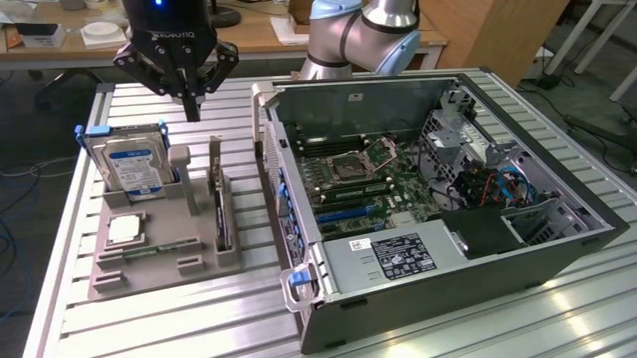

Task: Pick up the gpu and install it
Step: 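Pick up the gpu and move the gpu toward the slot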

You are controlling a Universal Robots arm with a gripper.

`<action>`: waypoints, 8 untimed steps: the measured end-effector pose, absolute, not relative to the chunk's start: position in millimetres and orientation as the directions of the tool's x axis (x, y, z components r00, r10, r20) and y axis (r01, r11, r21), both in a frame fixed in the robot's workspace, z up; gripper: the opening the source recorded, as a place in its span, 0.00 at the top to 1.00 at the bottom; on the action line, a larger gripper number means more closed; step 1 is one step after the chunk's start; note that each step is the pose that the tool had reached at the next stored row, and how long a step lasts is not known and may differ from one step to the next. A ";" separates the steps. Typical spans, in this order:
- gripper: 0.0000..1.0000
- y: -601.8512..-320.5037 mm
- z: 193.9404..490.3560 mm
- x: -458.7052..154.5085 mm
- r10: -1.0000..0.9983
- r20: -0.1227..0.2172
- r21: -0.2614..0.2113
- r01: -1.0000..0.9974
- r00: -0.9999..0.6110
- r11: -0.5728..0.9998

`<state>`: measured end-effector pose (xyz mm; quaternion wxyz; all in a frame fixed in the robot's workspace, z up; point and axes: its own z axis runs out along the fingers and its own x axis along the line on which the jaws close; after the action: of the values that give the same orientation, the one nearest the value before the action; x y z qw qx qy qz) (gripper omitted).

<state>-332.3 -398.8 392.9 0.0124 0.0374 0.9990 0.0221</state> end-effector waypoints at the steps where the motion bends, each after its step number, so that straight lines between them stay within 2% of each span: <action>1: 0.90 -398.9 392.9 -332.3 0.075 -0.023 0.045 0.074 -0.997 0.996; 8: 0.89 -398.9 392.9 -332.3 0.075 -0.023 0.045 0.074 -0.997 0.996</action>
<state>-332.3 -398.9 392.9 0.0124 0.0374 0.9990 0.0221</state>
